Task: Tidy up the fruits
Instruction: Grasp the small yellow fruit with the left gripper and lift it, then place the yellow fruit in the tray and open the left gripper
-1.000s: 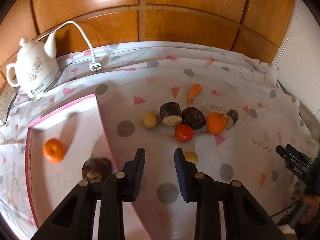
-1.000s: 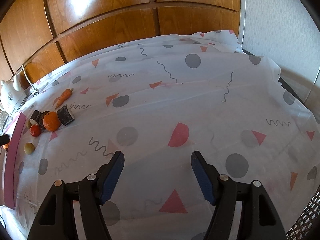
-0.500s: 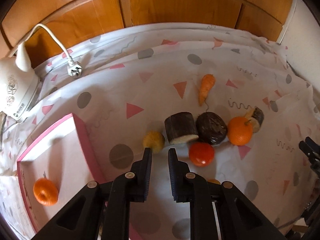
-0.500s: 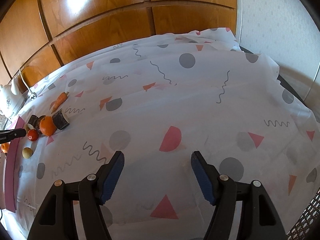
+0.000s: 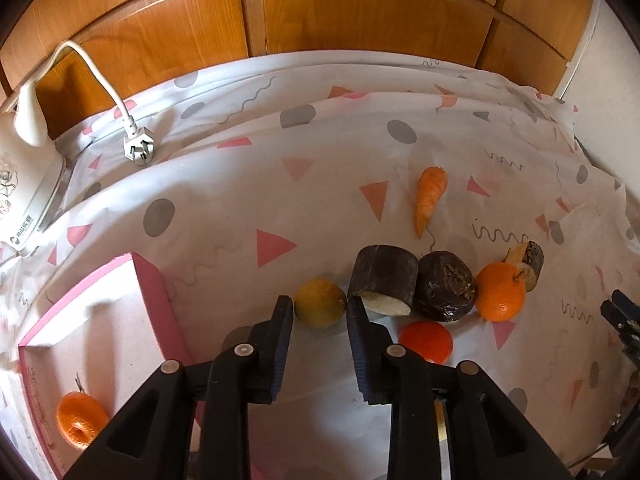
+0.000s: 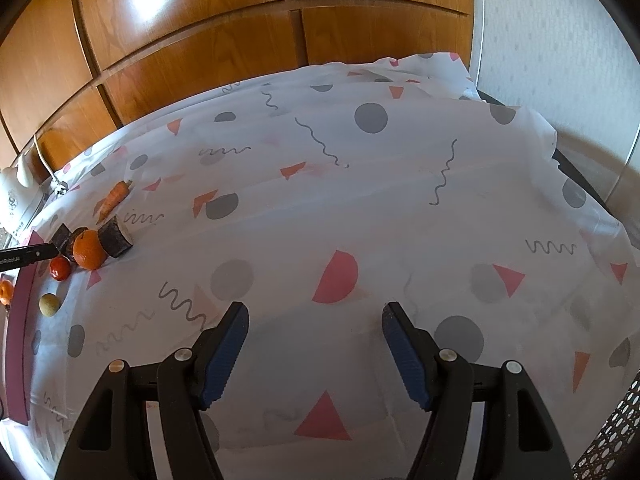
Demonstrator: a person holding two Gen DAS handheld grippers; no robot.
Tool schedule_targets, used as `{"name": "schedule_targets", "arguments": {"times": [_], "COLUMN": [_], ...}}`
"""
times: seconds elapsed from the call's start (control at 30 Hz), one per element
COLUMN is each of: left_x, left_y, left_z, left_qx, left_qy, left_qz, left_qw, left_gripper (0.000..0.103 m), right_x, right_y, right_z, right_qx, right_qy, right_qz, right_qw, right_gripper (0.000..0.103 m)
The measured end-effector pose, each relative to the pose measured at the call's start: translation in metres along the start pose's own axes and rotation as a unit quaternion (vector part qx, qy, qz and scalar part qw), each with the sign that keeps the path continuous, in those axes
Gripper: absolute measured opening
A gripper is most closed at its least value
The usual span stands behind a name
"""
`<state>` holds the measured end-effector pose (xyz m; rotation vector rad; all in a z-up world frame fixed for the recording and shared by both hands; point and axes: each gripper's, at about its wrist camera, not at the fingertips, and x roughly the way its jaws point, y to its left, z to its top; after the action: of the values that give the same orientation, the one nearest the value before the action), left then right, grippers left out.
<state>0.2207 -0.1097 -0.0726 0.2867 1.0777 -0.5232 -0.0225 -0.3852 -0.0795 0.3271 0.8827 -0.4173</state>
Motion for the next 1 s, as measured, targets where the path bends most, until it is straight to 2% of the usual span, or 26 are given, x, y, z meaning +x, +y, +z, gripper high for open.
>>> {"name": "schedule_targets", "arguments": {"times": [0.07,0.23,0.4,0.5,0.57,0.73,0.83,1.0], "left_x": [0.002,-0.013,-0.058,-0.081,-0.090,-0.089,-0.087,-0.096], "left_y": [-0.001,-0.002,0.023,0.049,0.069,0.118,0.129,0.138], "left_z": [-0.002,-0.010,-0.018,-0.027,-0.038,-0.070,-0.090,-0.114], "left_qx": [-0.003,-0.017,-0.081,-0.137,-0.176,-0.281,-0.303,-0.333], "left_qy": [0.000,-0.033,-0.092,-0.119,-0.128,-0.106,-0.096,-0.102], "left_qz": [-0.002,-0.006,-0.014,-0.001,0.025,0.072,0.093,0.120], "left_qw": [1.0000,0.9993,0.9923,0.9834,0.9757,0.9510,0.9434,0.9297], "left_gripper": [0.026,0.025,0.025,0.026,0.026,0.026,0.026,0.030], "right_x": [-0.001,0.001,0.002,0.002,0.001,-0.003,-0.006,-0.008], "right_y": [0.001,0.000,0.000,0.001,0.003,0.010,0.013,0.018], "right_z": [0.001,0.000,-0.001,-0.002,-0.003,-0.005,-0.006,-0.006], "right_qx": [-0.002,-0.001,-0.001,-0.002,-0.004,-0.012,-0.016,-0.022], "right_qy": [-0.001,0.002,0.006,0.004,0.004,0.002,-0.002,-0.003], "right_qz": [0.000,-0.003,-0.003,-0.001,0.002,0.007,0.008,0.007], "right_qw": [1.000,1.000,1.000,1.000,1.000,1.000,1.000,1.000], "right_gripper": [0.070,0.070,0.070,0.070,0.070,0.070,0.070,0.070]}}
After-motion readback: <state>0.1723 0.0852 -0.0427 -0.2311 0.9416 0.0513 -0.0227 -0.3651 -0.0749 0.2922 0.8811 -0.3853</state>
